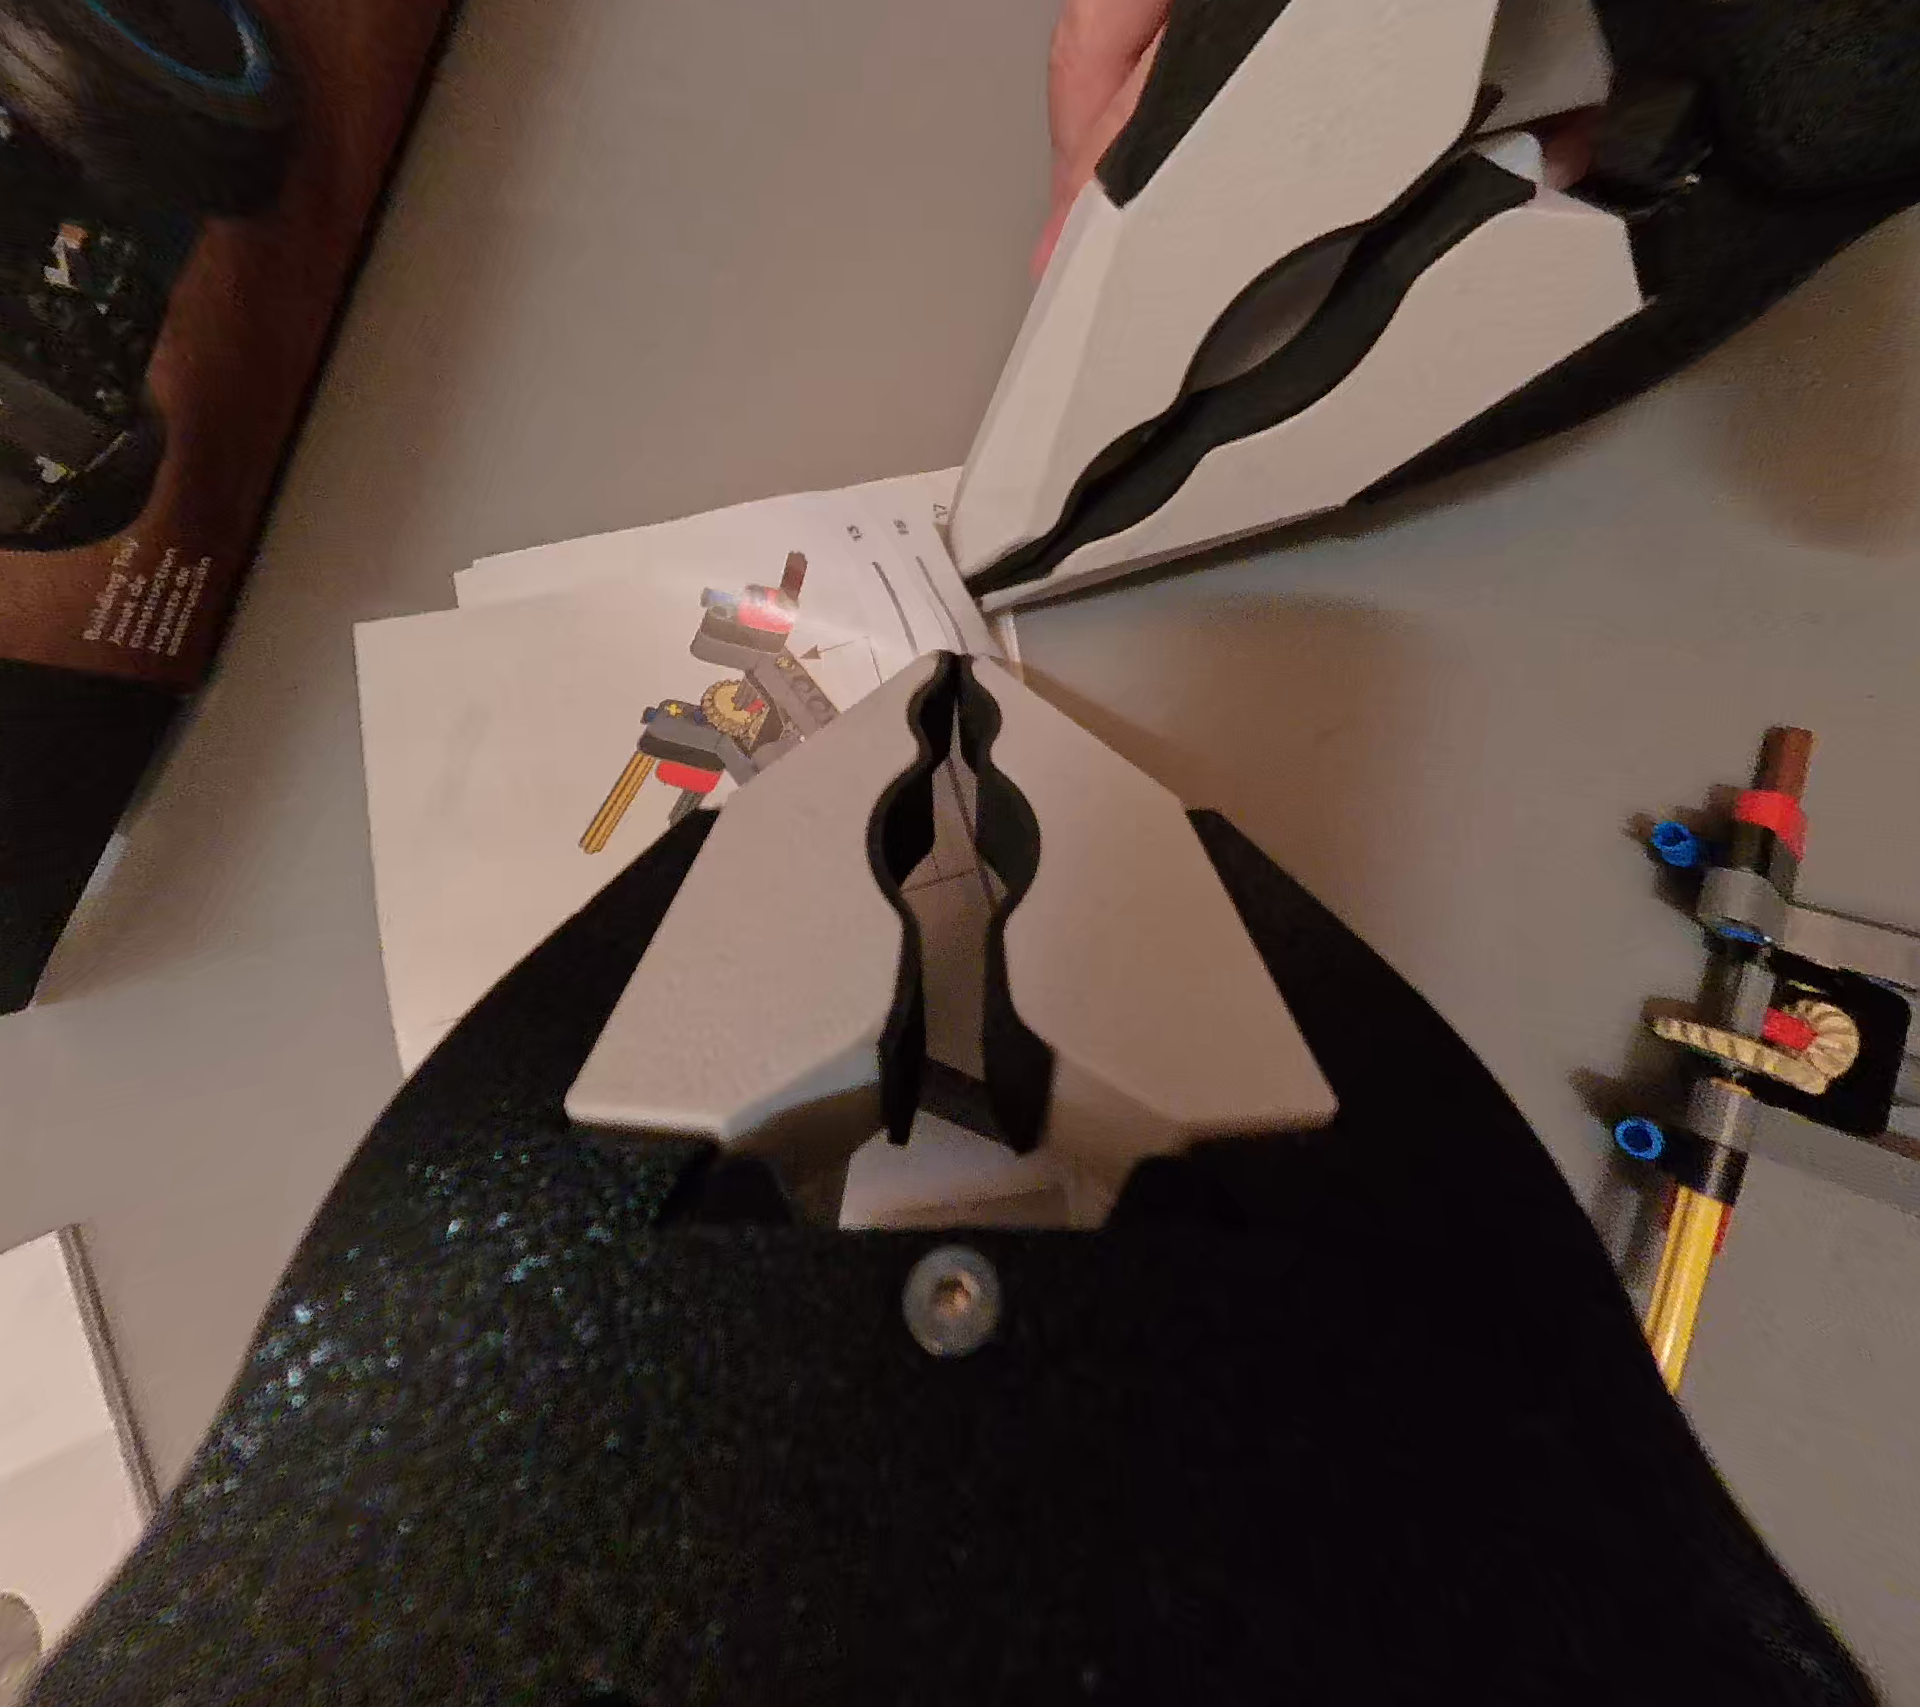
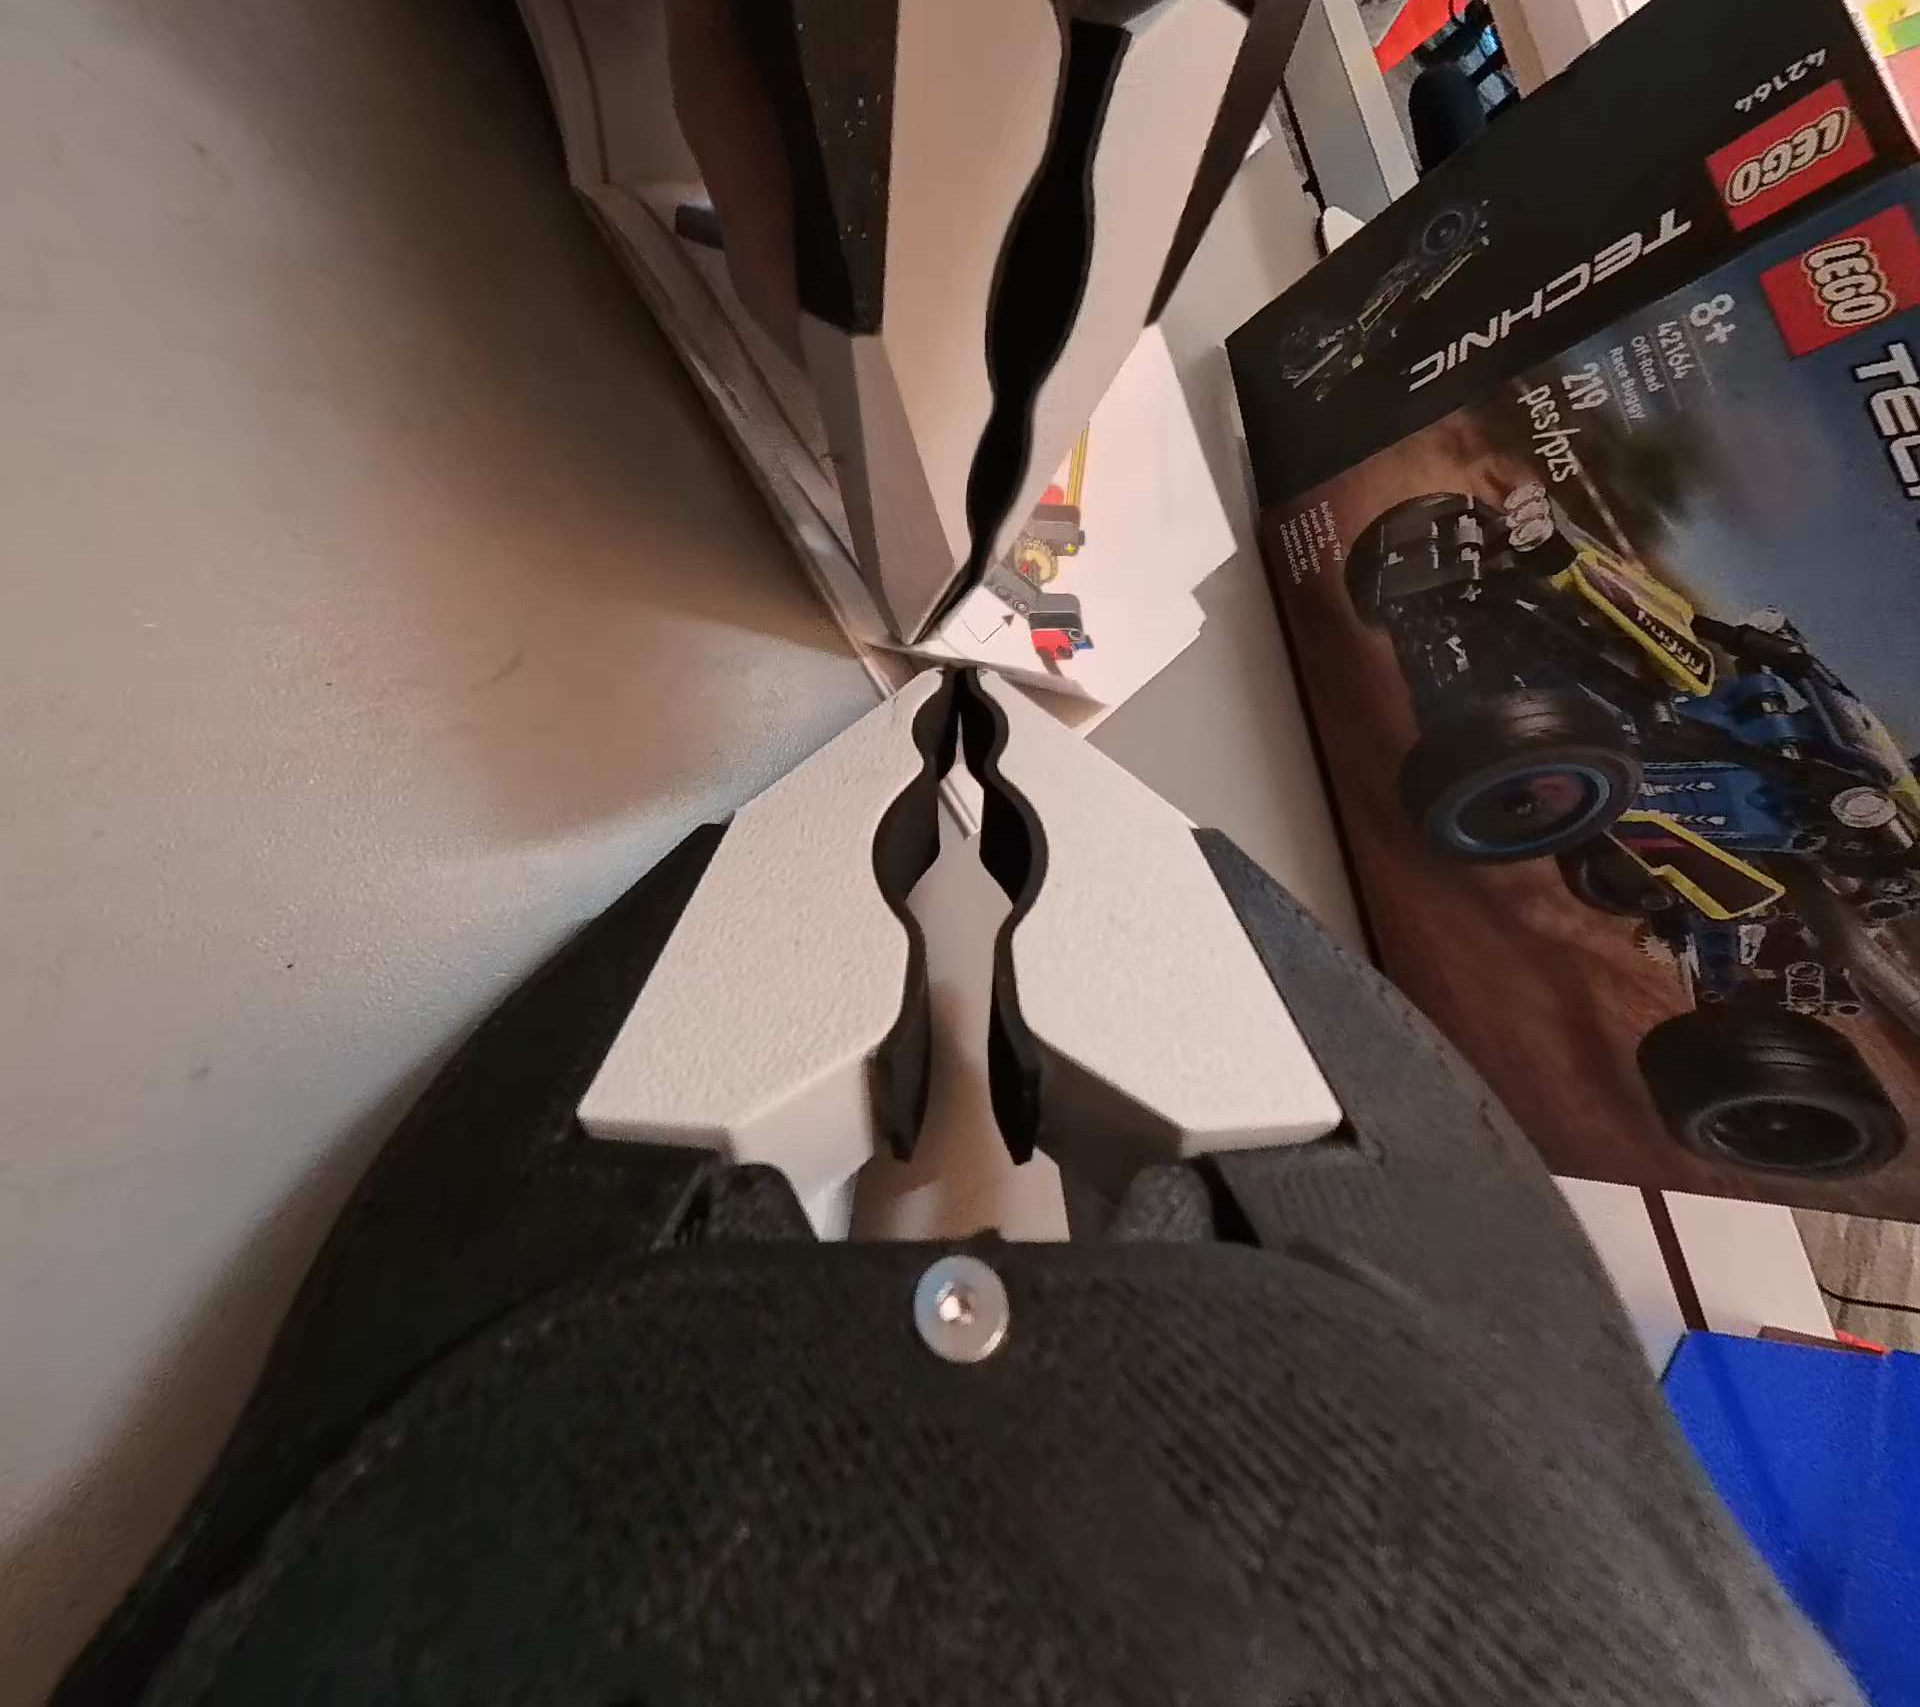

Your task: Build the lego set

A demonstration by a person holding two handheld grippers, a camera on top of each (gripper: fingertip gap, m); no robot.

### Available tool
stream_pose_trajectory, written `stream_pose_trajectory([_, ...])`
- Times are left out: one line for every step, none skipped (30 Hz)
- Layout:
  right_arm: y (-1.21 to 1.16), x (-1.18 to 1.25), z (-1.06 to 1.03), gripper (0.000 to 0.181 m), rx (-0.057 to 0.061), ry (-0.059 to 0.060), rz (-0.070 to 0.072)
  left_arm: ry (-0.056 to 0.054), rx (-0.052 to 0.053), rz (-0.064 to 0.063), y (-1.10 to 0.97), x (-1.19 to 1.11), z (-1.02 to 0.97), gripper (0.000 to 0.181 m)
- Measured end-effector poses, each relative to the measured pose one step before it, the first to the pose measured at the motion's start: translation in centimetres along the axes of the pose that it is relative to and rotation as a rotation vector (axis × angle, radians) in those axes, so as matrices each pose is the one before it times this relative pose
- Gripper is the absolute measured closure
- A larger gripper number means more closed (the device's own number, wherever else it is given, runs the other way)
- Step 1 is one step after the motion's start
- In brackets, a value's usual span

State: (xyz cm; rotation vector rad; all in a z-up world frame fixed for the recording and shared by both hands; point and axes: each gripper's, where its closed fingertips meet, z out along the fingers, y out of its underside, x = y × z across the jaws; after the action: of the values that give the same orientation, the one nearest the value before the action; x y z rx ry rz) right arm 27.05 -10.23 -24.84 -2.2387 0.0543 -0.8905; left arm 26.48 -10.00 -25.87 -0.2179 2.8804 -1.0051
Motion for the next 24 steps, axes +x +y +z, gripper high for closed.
stream_pose_trajectory([0.004,0.001,0.000,0.181,0.0003,0.0013,-0.0014,-0.0097,-0.0040,0.0025,0.014,-0.023,-0.001,0.181])
stream_pose_trajectory([-0.004,0.004,-0.004,0.181,0.0004,0.0013,-0.0010,-0.0150,-0.0067,-0.0002,0.052,-0.124,-0.059,0.181])
stream_pose_trajectory([-0.008,0.004,-0.010,0.181,0.0005,0.0013,-0.0021,-0.0183,-0.0061,0.0006,0.046,-0.191,-0.083,0.181])
stream_pose_trajectory([-0.012,-0.006,-0.012,0.181,0.0016,0.0021,-0.0059,-0.0144,-0.0010,0.0037,0.005,-0.128,-0.086,0.181])
stream_pose_trajectory([-0.037,-0.010,-0.019,0.181,0.0040,0.0044,-0.0117,-0.0136,-0.0003,0.0014,0.019,-0.145,-0.085,0.181])
stream_pose_trajectory([-0.038,0.004,-0.031,0.181,0.0036,0.0084,-0.0120,-0.0125,-0.0042,-0.0008,0.085,-0.145,-0.054,0.181])
stream_pose_trajectory([-0.025,-0.005,-0.039,0.181,0.0019,0.0078,-0.0123,-0.0032,-0.0056,0.0009,0.119,-0.028,-0.010,0.181])
stream_pose_trajectory([-0.008,0.039,-0.027,0.181,0.0026,0.0080,-0.0109,0.0025,-0.0030,0.0002,0.099,0.050,0.034,0.181])
stream_pose_trajectory([0.033,0.434,-0.047,0.181,0.0022,0.0312,-0.0121,0.0011,-0.0004,-0.0021,0.054,0.003,0.040,0.181])
stream_pose_trajectory([0.066,0.729,-0.093,0.178,0.0003,0.0460,-0.0205,0.0013,0.0014,-0.0022,0.019,0.002,0.023,0.181])
stream_pose_trajectory([0.094,0.638,-0.151,0.177,-0.0024,0.0337,-0.0204,0.0020,0.0011,-0.0015,0.004,-0.007,-0.001,0.181])
stream_pose_trajectory([0.072,0.365,-0.144,0.177,0.0007,0.0147,-0.0071,0.0004,-0.0003,0.0001,0.001,-0.015,0.002,0.181])
stream_pose_trajectory([0.013,0.396,-0.239,0.177,0.0022,0.0167,0.0017,0.0000,-0.0005,0.0006,0.004,-0.011,0.012,0.181])
stream_pose_trajectory([-0.358,0.732,-0.416,0.176,0.0193,0.0388,-0.0037,0.0011,-0.0006,-0.0019,0.005,0.000,0.002,0.181])
stream_pose_trajectory([-0.597,0.765,-0.405,0.177,0.0302,0.0400,-0.0039,0.0012,-0.0005,-0.0026,-0.004,0.008,0.008,0.181])
stream_pose_trajectory([-0.483,0.426,-0.124,0.179,0.0227,0.0182,0.0010,0.0004,0.0003,0.0005,0.002,-0.009,-0.001,0.181])
stream_pose_trajectory([-0.092,-0.234,0.218,0.177,0.0047,-0.0197,-0.0016,-0.0001,0.0010,0.0021,-0.011,0.003,0.003,0.181])
stream_pose_trajectory([0.353,-0.499,0.464,0.174,-0.0176,-0.0301,-0.0004,0.0008,0.0006,0.0004,-0.001,-0.003,0.000,0.181])
stream_pose_trajectory([0.464,-0.643,0.526,0.173,-0.0183,-0.0321,-0.0050,0.0019,-0.0002,-0.0012,-0.001,0.007,0.005,0.181])
stream_pose_trajectory([0.474,-1.011,0.464,0.177,-0.0177,-0.0533,-0.0158,0.0009,-0.0007,-0.0008,-0.001,-0.009,0.006,0.181])
stream_pose_trajectory([0.595,-1.068,0.368,0.181,-0.0292,-0.0585,-0.0198,-0.0023,-0.0015,0.0013,-0.005,-0.007,-0.007,0.181])
stream_pose_trajectory([0.396,-0.489,0.221,0.181,-0.0257,-0.0216,-0.0213,-0.0082,-0.0038,0.0041,0.054,-0.064,-0.038,0.181])
stream_pose_trajectory([0.003,-0.271,-0.032,0.181,-0.0077,-0.0106,-0.0355,-0.0166,-0.0081,0.0068,0.137,-0.174,-0.079,0.181])
stream_pose_trajectory([0.062,-0.124,0.016,0.181,-0.0169,0.0001,-0.0269,-0.0240,-0.0128,0.0088,0.251,-0.294,-0.153,0.181])
